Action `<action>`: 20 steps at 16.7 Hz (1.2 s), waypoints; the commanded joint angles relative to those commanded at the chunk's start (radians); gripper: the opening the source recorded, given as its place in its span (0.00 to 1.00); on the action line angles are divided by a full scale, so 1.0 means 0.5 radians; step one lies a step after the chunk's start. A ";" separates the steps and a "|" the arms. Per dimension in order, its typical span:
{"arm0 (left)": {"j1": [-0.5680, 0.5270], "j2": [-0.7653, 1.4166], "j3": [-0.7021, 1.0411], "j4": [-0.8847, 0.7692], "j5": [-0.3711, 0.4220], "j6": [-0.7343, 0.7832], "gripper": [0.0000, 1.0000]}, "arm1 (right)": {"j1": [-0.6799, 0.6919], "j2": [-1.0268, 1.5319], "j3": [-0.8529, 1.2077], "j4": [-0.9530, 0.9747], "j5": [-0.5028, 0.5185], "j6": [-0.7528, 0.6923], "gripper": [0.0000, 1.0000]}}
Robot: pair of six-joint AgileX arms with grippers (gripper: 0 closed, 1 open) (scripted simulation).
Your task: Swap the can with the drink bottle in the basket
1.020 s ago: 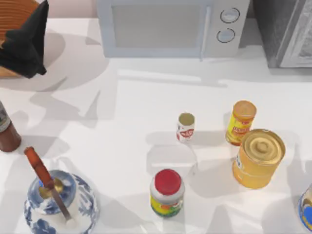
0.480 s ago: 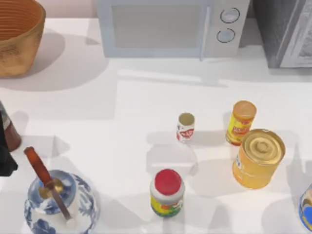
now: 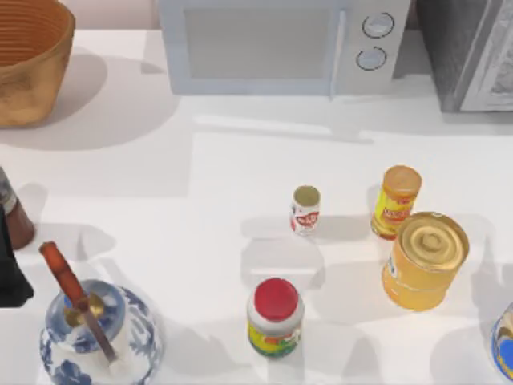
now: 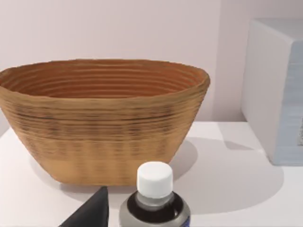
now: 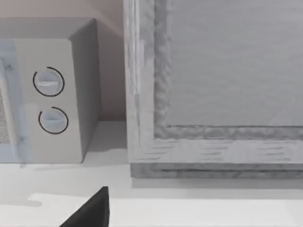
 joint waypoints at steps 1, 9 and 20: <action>-0.005 0.008 0.004 0.003 0.003 0.001 1.00 | 0.000 0.000 0.000 0.000 0.000 0.000 1.00; 0.157 0.461 0.081 0.399 0.030 0.006 1.00 | 0.000 0.000 0.000 0.000 0.000 0.000 1.00; 0.409 2.047 0.143 1.587 0.262 0.093 1.00 | 0.000 0.000 0.000 0.000 0.000 0.000 1.00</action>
